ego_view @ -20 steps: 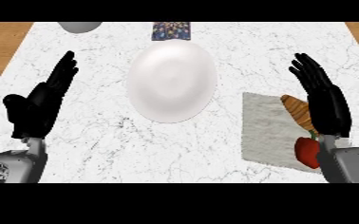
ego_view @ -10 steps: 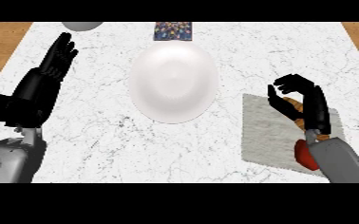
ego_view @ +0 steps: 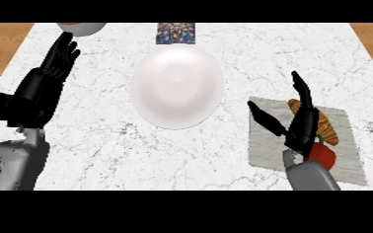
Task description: Pick the bell pepper from the placemat and place it in the plate
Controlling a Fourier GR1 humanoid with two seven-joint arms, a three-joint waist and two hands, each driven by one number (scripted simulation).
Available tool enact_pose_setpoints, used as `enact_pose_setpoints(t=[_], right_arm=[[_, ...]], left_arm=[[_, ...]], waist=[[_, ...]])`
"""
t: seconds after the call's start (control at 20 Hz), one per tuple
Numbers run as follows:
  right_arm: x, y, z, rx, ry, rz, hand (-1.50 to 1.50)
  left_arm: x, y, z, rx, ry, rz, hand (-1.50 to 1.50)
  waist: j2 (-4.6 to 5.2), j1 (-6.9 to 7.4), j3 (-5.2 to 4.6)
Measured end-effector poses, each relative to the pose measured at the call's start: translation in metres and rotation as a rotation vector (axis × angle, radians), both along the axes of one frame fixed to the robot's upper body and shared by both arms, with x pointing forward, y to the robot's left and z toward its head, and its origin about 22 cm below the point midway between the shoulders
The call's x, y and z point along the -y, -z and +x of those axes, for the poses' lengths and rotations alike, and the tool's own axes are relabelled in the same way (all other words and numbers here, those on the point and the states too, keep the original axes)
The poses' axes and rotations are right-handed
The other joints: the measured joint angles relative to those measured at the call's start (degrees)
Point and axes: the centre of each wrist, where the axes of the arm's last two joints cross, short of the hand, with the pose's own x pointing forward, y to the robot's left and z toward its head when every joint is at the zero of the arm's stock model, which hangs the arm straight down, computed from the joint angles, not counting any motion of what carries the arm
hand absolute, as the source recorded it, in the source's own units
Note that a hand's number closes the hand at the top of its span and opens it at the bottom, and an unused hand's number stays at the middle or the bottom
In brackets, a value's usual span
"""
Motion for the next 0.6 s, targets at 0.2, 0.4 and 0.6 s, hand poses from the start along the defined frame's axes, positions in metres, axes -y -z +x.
enact_pose_setpoints(t=[0.2,0.4,0.6], right_arm=[[0.013,-0.019,-0.010,-0.032,0.042,-0.081,-1.50],[0.041,-0.035,-0.012,-0.220,0.076,-0.164,-1.50],[0.056,-0.047,-0.015,-0.483,0.102,-0.225,-1.50]], left_arm=[[-0.003,0.004,-0.002,0.003,-0.003,0.001,0.00],[-0.012,0.001,-0.004,-0.001,-0.007,0.002,0.00],[-0.015,0.002,-0.005,-0.007,-0.014,0.003,0.00]], waist=[[-0.21,-0.34,-0.10],[-0.50,-0.77,-0.32],[-0.57,-1.10,-0.46]])
